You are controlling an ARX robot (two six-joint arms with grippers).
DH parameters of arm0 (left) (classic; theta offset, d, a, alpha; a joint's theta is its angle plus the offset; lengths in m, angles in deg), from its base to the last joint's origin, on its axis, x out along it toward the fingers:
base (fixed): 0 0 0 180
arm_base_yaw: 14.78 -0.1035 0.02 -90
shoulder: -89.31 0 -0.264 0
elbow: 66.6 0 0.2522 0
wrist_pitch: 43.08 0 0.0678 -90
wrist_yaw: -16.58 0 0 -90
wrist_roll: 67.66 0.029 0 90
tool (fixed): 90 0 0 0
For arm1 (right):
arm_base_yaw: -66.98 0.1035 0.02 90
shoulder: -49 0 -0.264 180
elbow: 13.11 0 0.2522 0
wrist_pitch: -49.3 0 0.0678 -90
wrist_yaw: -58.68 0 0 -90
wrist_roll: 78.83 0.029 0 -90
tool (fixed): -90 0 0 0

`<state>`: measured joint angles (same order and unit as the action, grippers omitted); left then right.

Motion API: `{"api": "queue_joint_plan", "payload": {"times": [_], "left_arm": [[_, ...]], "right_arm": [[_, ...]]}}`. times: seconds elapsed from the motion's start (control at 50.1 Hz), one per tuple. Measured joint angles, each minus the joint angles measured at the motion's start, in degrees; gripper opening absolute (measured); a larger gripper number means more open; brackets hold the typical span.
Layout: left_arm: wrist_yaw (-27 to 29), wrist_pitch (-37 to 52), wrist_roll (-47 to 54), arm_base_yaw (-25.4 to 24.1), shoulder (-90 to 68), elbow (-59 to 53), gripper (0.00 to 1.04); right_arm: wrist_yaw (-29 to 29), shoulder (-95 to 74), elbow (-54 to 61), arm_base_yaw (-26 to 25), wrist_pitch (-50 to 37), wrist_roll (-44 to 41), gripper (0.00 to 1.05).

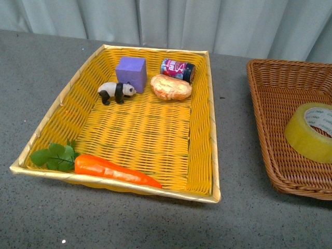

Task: Move tape to another basket

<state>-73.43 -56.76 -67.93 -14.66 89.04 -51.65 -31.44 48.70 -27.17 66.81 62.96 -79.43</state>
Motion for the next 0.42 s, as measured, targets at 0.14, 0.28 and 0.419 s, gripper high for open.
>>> {"api": "queue_joint_plan", "payload": {"times": [0.14, 0.28, 0.419], "left_arm": [[0.00, 0.00, 0.00, 0.00, 0.00, 0.00, 0.98], [0.00, 0.00, 0.00, 0.00, 0.00, 0.00, 0.98], [0.00, 0.00, 0.00, 0.00, 0.00, 0.00, 0.98]], "right_arm": [[0.02, 0.00, 0.00, 0.00, 0.00, 0.02, 0.95], [0.02, 0.00, 0.00, 0.00, 0.00, 0.02, 0.96], [0.02, 0.00, 0.00, 0.00, 0.00, 0.02, 0.96]]}}
